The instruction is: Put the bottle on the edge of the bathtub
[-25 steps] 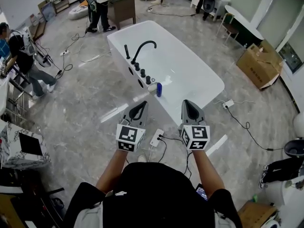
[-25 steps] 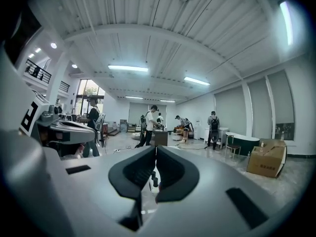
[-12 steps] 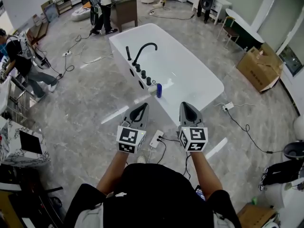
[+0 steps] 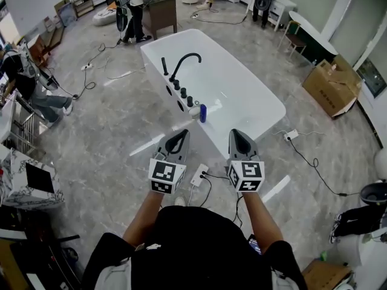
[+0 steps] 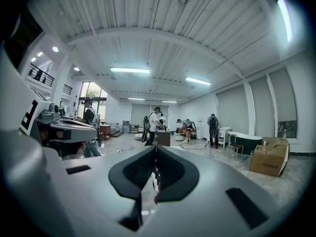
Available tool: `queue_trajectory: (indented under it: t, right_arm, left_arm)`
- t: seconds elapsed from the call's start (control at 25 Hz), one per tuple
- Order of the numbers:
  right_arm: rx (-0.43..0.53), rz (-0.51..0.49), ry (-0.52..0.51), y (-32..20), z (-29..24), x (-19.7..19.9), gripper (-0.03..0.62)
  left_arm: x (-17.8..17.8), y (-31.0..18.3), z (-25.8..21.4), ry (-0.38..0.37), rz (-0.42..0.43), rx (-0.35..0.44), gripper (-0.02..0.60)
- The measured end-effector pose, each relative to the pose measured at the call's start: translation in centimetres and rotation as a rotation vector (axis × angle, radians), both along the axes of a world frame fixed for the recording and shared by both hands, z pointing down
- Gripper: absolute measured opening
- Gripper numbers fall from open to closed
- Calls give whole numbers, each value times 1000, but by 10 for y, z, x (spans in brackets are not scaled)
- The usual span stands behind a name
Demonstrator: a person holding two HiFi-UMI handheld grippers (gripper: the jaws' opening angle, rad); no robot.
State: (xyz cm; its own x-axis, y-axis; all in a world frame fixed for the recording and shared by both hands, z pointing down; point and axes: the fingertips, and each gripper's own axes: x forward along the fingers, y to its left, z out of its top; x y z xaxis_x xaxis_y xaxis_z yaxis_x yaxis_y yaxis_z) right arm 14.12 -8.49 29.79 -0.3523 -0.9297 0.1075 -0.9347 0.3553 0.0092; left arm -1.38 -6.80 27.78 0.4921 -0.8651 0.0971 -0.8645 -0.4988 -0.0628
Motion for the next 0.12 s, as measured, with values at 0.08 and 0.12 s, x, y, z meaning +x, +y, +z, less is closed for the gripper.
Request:
queue_trajectory:
  t: [0.08, 0.12]
  right_arm:
    - [0, 1, 0, 1, 1, 1, 25]
    - [-1, 1, 0, 1, 1, 2, 25]
  left_arm:
    - [1, 1, 1, -2, 1, -1, 11]
    - [1, 2, 1, -3, 1, -2, 11]
